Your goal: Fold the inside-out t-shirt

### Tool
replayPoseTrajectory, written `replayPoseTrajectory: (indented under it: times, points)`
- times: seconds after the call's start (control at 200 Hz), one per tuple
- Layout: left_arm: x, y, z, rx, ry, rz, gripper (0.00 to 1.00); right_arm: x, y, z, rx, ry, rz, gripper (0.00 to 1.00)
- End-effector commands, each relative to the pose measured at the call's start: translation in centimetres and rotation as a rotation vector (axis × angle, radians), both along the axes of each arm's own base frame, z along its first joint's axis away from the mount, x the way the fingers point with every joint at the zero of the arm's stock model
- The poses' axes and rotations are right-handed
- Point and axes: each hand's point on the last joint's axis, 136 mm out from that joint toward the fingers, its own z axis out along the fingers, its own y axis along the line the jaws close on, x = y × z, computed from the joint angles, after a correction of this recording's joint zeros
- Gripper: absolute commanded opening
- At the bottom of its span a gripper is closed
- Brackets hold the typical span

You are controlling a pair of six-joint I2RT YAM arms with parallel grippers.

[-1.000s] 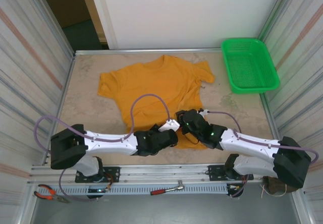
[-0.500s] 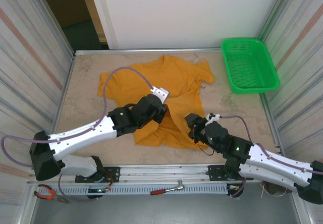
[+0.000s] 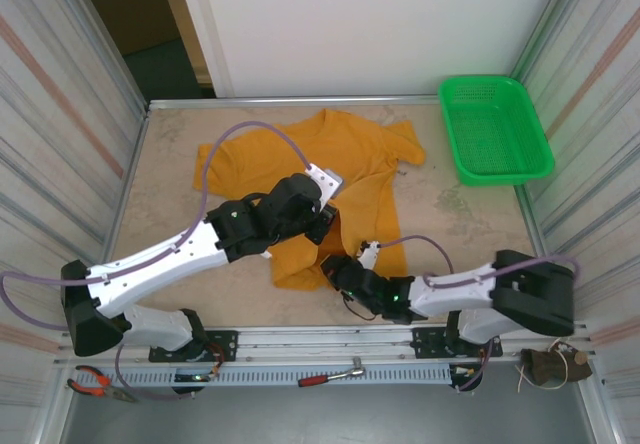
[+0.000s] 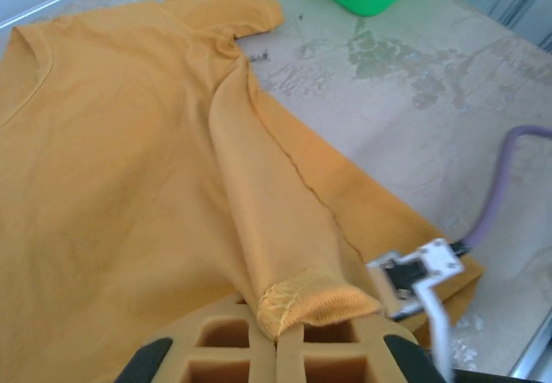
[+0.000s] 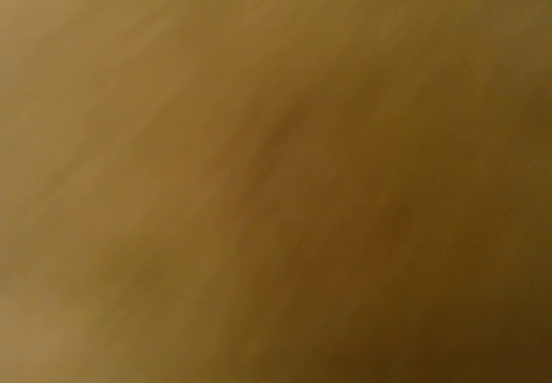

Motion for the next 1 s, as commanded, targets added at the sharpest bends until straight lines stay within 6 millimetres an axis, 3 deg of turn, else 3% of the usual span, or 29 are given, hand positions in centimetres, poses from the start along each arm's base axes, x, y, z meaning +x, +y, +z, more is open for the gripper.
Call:
replayPoseTrajectory:
  times: [0.0, 0.23, 0.491, 0.701, 0.817, 0.937, 0.992]
  points:
    - [-1.3, -1.5, 2.5, -0.051, 0.001, -0.075, 0.0, 3.8, 0.0, 2.7, 0.096, -0.115, -0.122, 0.0]
    - [-2.9, -3.2, 5.0, -0.09, 0.008, -0.15, 0.0, 9.3, -1.3, 0.5, 0.063, -0.117, -0.242, 0.0]
    - [-4.5, -6.6, 6.9, -0.187, 0.054, -0.248, 0.0, 15.0, 1.2, -1.7, 0.12, -0.066, -0.209, 0.0]
    - [-6.7, -9.6, 9.2, -0.303, 0.112, -0.37, 0.0, 17.8, 1.6, -3.5, 0.116, -0.038, -0.231, 0.0]
    - [-8.1, -10.7, 9.5, -0.356, 0.158, -0.424, 0.0, 18.7, 1.3, -3.2, 0.124, -0.037, -0.228, 0.0]
    - [-8.0, -10.7, 9.0, -0.355, 0.164, -0.416, 0.0, 18.5, 1.7, -1.9, 0.101, -0.036, -0.187, 0.18]
    - [-7.9, -10.6, 9.2, -0.374, 0.167, -0.414, 0.0, 18.3, 2.2, -1.4, 0.066, -0.035, -0.167, 0.35]
